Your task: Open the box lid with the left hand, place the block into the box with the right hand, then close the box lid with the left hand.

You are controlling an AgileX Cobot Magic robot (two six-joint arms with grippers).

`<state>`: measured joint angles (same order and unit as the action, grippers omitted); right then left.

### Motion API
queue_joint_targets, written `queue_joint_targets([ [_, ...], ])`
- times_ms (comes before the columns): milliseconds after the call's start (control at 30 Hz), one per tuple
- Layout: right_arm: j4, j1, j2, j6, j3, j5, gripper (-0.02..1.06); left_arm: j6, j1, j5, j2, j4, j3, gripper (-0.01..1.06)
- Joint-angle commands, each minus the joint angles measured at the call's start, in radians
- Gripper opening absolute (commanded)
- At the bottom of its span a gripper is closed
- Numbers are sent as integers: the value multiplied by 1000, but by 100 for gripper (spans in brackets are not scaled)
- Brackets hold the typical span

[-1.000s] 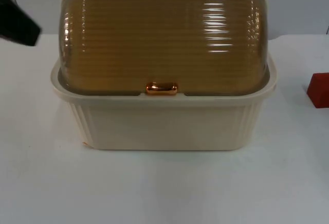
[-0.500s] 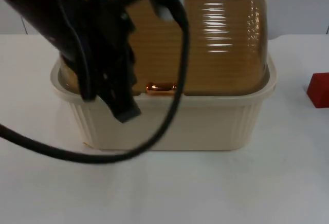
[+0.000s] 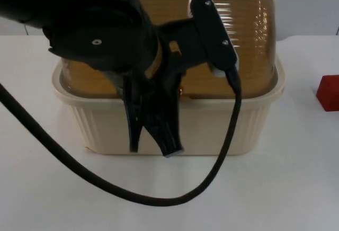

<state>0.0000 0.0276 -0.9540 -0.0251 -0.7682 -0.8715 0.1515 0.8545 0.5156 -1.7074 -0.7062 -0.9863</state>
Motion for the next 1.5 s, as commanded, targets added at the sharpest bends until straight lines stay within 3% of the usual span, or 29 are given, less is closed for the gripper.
queue_joint_targets([
  [0, 0, -5, -1, -8, -7, 8, 105, 23, 6, -45, -1, -22, -6, 0],
  [300, 0, -5, -1, -8, -7, 8, 105, 76, 5, -57, -31, -103, -4, 0],
  [467, 0, -5, -1, -8, -7, 8, 105, 232, 5, -51, -37, -227, -4, 0],
  [633, 0, -5, -1, -8, -7, 8, 105, 303, 5, -41, -38, -295, -4, 0],
  [867, 0, -5, -1, -8, -7, 8, 105, 327, 5, 29, -38, -377, -7, 0],
  [1467, 0, -5, -1, -8, -7, 15, 105, 517, -1, 53, 11, -670, -37, 0],
])
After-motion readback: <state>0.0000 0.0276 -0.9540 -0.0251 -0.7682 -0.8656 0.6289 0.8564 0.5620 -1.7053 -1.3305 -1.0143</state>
